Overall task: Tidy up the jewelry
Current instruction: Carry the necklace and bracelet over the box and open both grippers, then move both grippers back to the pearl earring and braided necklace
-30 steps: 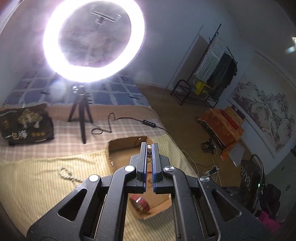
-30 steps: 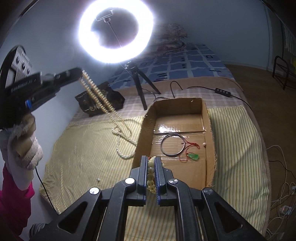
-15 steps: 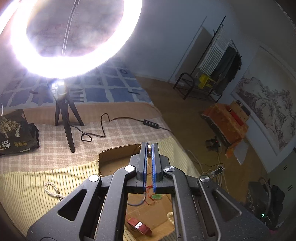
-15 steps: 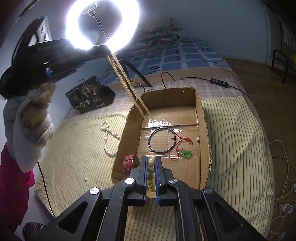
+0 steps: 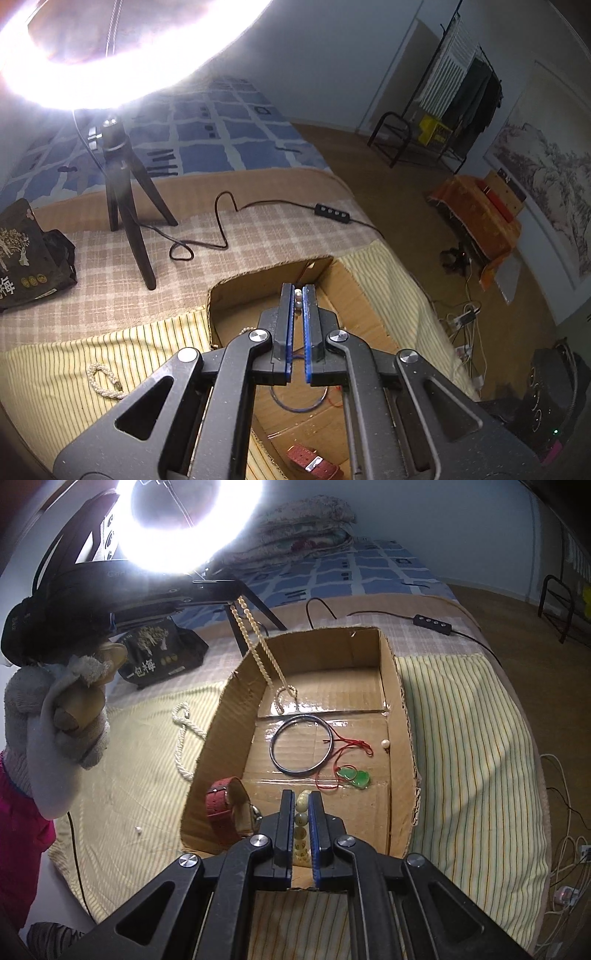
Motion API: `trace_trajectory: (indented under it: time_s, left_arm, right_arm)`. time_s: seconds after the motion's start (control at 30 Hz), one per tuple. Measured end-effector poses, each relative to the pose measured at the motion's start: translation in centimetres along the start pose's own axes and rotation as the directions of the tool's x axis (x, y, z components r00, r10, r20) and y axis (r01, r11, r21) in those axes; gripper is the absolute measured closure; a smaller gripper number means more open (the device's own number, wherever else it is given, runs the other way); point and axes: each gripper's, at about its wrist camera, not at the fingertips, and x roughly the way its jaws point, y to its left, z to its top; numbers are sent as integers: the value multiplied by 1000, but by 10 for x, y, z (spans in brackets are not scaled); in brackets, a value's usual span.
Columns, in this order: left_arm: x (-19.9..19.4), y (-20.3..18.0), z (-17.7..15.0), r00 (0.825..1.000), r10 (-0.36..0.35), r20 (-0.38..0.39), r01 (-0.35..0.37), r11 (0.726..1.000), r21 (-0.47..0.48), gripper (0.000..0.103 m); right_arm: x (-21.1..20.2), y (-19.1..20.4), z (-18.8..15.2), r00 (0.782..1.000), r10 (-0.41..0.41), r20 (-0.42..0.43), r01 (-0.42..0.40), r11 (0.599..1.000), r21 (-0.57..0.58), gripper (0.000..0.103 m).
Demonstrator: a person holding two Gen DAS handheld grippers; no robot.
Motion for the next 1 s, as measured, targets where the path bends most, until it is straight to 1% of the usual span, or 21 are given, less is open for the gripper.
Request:
trace_trajectory:
  time_s: [0.1, 0.13, 0.17, 0.2, 0.23, 0.27, 0.3, 0.33, 0.37, 0.4, 0.43, 0.5, 0.53, 0.57, 0.7, 0.77, 0.83, 1.0]
  left_arm:
    - [4, 0, -3, 1000, -5, -17, 5, 1000, -1, 102]
    - [6, -1, -4, 1000, -14, -27, 14, 1000, -1, 102]
    - [6, -1, -5, 999, -17, -31, 17, 1000, -1, 102]
    - [6, -1, -5, 999, -17, -31, 17, 1000, 0, 102]
    - [6, -2, -6, 999, -16, -35, 16, 1000, 6, 101]
    - [5, -3, -6, 999, -16, -44, 16, 1000, 10, 101]
    - [6, -3, -7, 999, -11, -53, 11, 1000, 13, 96]
    - [6, -4, -8, 998, -6, -56, 7, 1000, 14, 89]
    - [5, -3, -8, 998, -4, -56, 5, 1000, 15, 67]
    - [4, -3, -9, 999, -3, -50, 4, 1000, 16, 48]
    - [0, -3, -10, 999, 3, -34, -2, 1000, 20, 46]
    - [-5, -3, -12, 1000, 14, -25, -13, 999, 32, 45]
    - [-6, -2, -13, 1000, 15, -27, -14, 999, 35, 45]
    - [-8, -2, -13, 999, 17, -28, -16, 999, 37, 45]
    - [-15, 2, -17, 999, 30, -28, -29, 999, 35, 45]
    - [-18, 3, -19, 999, 35, -32, -34, 999, 34, 45]
    - [-22, 3, -22, 998, 48, -33, -46, 998, 41, 45]
    - [-40, 4, -29, 998, 68, -15, -67, 995, 69, 45]
  right_arm:
    - [2, 1, -1, 1000, -2, -1, 2, 1000, -7, 98]
    - [2, 1, -1, 1000, -1, 0, 2, 1000, -10, 96]
    - [2, 1, -1, 1000, 0, 3, 0, 1000, -13, 92]
    - [2, 1, -1, 1000, -1, 5, 1, 1000, -15, 84]
    - [0, 1, -2, 1000, -1, 9, 2, 1000, -16, 69]
    - [-1, 1, -2, 1000, -6, 18, 6, 1000, -18, 64]
    - [-2, 2, -2, 999, -19, 25, 20, 1000, -21, 62]
    - [-4, 3, -3, 999, -27, 31, 28, 999, -26, 52]
    - [-4, 4, -2, 999, -32, 33, 33, 999, -29, 37]
    - [-5, 5, -3, 999, -38, 37, 39, 999, -31, 33]
    - [-7, 7, -4, 998, -43, 47, 45, 998, -35, 28]
    - [-11, 12, -4, 996, -56, 65, 59, 997, -50, 23]
    - [-12, 15, -5, 996, -63, 70, 67, 996, -57, 17]
    - [-13, 17, -5, 995, -72, 76, 77, 995, -64, 13]
    - [-16, 27, -5, 990, -108, 89, 117, 989, -92, 11]
    - [-19, 31, -6, 986, -134, 98, 143, 985, -99, 5]
    - [-23, 34, -7, 981, -159, 113, 170, 981, -98, 2]
    - [-37, 38, -11, 973, -185, 139, 199, 976, -90, 0]
